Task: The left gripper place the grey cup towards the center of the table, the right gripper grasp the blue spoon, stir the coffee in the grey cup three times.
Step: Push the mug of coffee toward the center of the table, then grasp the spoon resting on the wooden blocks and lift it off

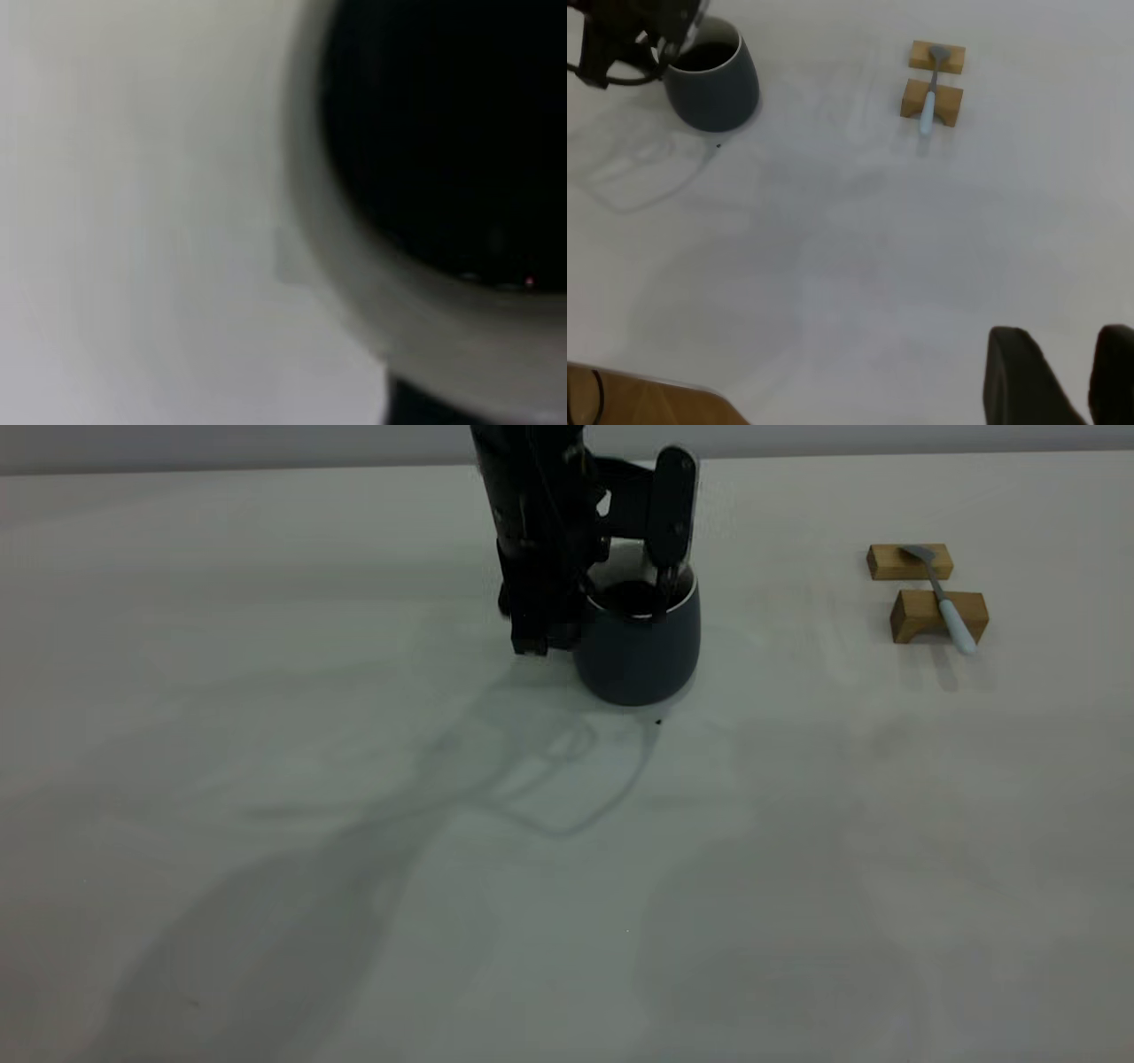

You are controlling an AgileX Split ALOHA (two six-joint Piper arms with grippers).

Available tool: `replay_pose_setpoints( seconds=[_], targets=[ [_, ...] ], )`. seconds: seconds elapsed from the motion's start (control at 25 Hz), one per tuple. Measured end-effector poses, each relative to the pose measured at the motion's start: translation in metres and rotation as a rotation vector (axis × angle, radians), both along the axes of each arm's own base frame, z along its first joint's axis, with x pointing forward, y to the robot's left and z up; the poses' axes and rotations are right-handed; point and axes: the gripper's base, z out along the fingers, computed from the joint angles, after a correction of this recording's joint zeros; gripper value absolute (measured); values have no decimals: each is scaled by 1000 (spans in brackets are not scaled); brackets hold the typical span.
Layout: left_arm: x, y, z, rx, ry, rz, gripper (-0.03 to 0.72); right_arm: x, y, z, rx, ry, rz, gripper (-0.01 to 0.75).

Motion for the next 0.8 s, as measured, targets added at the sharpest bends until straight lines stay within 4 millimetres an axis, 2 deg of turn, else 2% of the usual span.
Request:
replay_pose_setpoints(
  seconds=[0.04,0.12,0.24,0.4,0.6,0.8],
  targets=[
    [0,0,1,-4,1,1,584,0,0,0,0,0,0,240],
    [0,-2,7,-10,-8,-1,659,0,0,0,0,0,0,240],
    [0,-3,24,-22,-21,12,676,0,0,0,0,0,0,240],
    [1,-3,59,-70,-51,93,620,0,0,0,0,0,0,240],
    [-4,1,123,-168,-90,280,495,0,0,0,0,0,0,240],
    [-21,15,183,-215,-77,481,395,0,0,0,0,0,0,240]
  ],
)
